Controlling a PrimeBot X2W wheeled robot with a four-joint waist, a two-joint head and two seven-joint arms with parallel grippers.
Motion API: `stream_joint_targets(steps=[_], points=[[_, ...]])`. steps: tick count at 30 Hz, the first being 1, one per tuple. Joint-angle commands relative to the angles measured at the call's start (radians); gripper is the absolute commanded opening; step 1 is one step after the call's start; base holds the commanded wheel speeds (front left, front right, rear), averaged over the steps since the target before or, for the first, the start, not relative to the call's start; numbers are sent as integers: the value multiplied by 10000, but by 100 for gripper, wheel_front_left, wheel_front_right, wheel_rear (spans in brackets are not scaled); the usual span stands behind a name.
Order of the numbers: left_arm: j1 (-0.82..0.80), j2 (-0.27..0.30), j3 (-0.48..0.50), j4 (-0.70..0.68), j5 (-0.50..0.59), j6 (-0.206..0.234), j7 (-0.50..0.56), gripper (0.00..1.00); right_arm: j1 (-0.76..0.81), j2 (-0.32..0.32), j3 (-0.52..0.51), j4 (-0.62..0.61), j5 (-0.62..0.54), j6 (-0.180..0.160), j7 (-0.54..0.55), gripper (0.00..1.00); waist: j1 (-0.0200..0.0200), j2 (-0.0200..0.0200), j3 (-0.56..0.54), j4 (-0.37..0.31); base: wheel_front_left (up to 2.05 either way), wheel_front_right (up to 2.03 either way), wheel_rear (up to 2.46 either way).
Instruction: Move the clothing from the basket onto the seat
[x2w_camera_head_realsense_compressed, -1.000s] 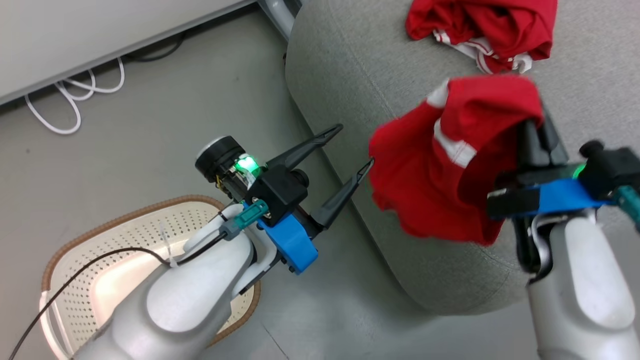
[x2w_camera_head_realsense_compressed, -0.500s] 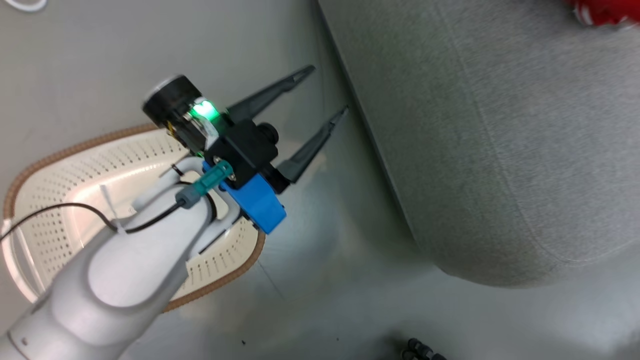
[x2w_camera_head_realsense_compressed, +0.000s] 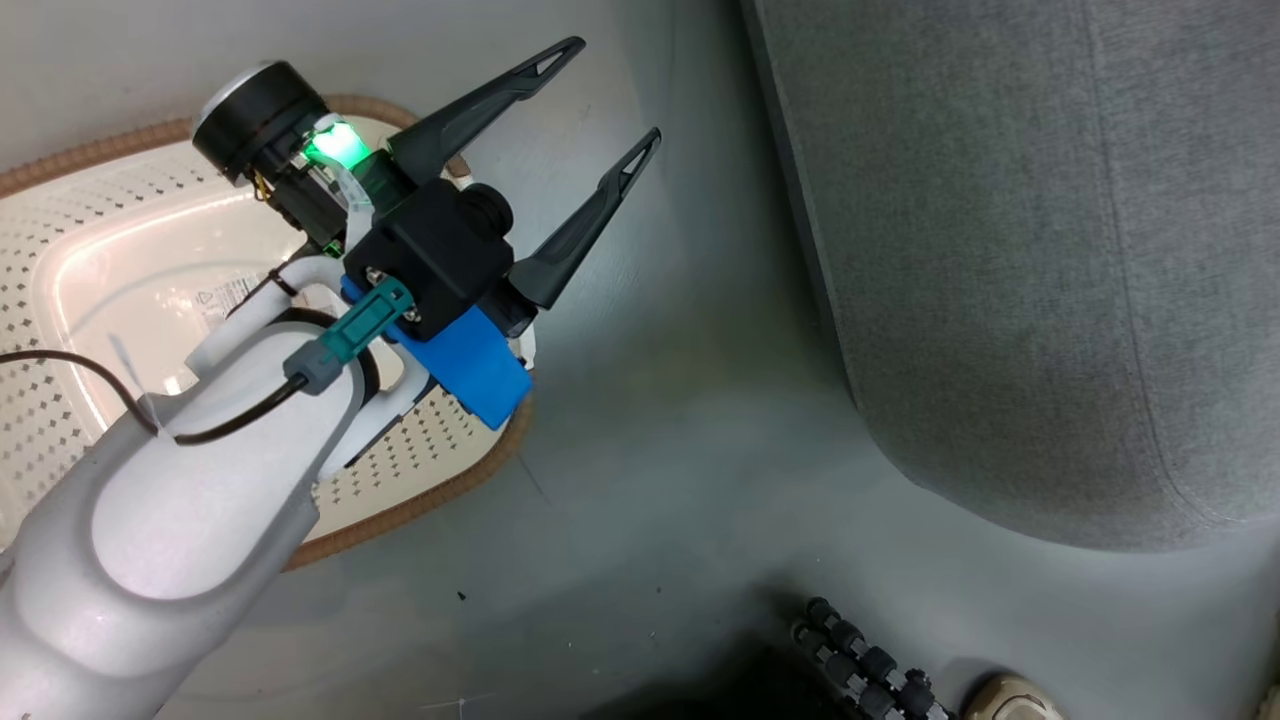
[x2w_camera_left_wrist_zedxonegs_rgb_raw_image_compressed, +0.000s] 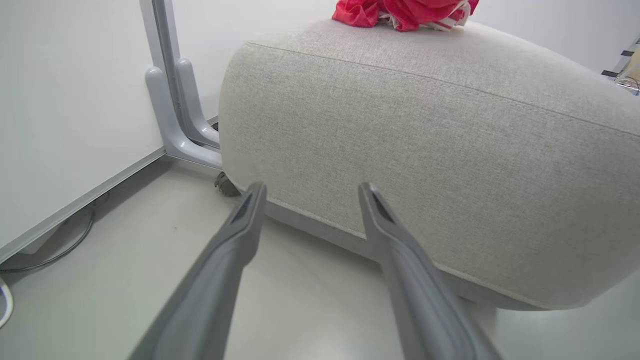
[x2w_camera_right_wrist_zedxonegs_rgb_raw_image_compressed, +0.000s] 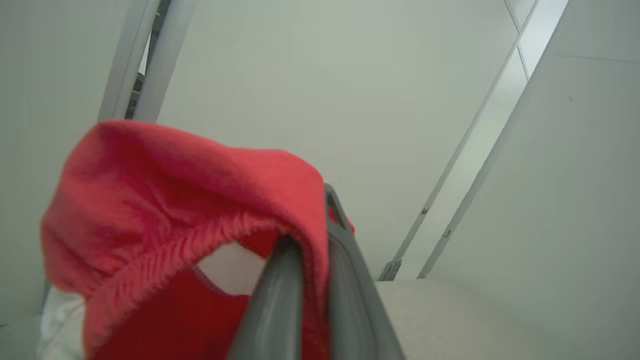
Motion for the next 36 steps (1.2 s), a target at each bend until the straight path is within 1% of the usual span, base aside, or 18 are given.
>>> stream_joint_targets(steps=[1, 4, 5, 12, 20, 21, 22, 23, 27, 36], points=[[-140, 36, -11, -71, 55, 17, 35, 100, 167, 92, -47, 306, -90, -7, -5, 0, -2, -1, 163, 77, 0, 0, 0], [-203, 18, -68, -112, 63, 10, 35, 100, 337, 211, -193, 806, -187, -7, -5, 0, -2, -1, 252, 157, 0, 0, 0], [-203, 18, -68, -112, 63, 10, 35, 100, 337, 211, -193, 806, -187, -7, -5, 0, -2, -1, 252, 157, 0, 0, 0], [-218, 110, -84, -104, 8, 36, -3, 100, 717, 845, -458, 1472, -525, -7, -4, 0, -2, -1, 348, 219, 0, 0, 0], [-196, 159, -103, -40, -74, 123, -46, 100, 1153, 1575, -781, 1271, -932, -7, -4, 0, -2, -1, 231, 225, 0, 0, 0], [-187, 162, -98, -23, -91, 128, -67, 100, 1198, 1628, -835, 1198, -970, -7, -5, 34, -2, -1, 183, 221, 0, 0, 0], [-173, 142, -105, -11, -90, 141, -100, 100, 1287, 1660, -861, 1113, -1014, -7, -5, 84, -2, -1, 127, 224, 0, 0, 0], [-157, 118, -123, 8, -87, 137, -116, 100, 1397, 1698, -882, 1043, -1035, -7, -4, 100, -2, -1, 69, 231, 0, 0, 0], [-50, 4, -168, 120, -153, 190, -264, 100, 1918, 1866, -887, 718, -1146, -7, -4, 100, -2, -1, -238, 256, 0, 0, 0], [258, -269, -263, 550, -341, 292, -738, 100, 3427, 1963, -654, 296, -1089, -7, -5, 100, -2, -1, -1171, 359, 0, 0, 0]])
